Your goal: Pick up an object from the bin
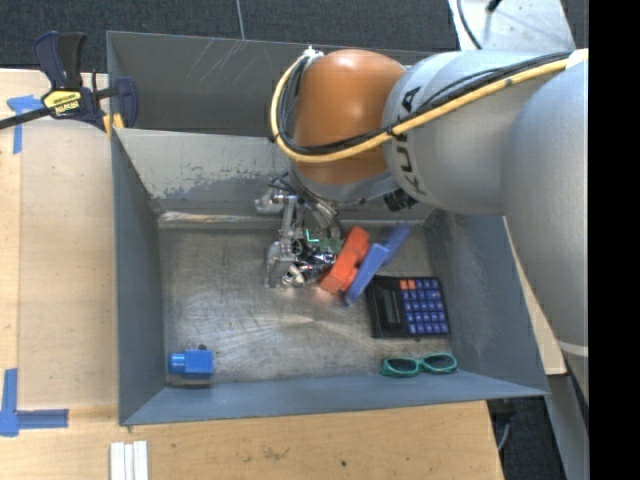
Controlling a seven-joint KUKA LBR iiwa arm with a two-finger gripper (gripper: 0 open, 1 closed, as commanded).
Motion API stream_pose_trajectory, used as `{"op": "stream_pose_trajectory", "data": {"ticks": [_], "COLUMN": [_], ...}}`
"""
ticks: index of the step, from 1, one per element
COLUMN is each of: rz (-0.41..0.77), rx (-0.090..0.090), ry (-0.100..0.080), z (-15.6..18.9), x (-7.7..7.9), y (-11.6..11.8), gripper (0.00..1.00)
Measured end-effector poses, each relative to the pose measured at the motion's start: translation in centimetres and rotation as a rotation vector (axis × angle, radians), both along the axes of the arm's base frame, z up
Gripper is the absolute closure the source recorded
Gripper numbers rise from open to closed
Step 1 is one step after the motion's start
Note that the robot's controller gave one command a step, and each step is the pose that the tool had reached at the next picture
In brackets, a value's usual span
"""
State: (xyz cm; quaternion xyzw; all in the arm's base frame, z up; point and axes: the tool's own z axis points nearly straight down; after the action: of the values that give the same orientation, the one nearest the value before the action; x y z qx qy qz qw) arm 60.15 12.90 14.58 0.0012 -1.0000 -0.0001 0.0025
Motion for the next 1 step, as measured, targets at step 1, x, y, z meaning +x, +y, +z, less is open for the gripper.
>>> {"op": "stream_pose_trajectory", "data": {"ticks": [1], "rz": [-0.002], "rx": [0.001], "ry": [-0.008], "z": [0.44], "x": [0.20], "y": [-0.03], "gripper": [0.00]}}
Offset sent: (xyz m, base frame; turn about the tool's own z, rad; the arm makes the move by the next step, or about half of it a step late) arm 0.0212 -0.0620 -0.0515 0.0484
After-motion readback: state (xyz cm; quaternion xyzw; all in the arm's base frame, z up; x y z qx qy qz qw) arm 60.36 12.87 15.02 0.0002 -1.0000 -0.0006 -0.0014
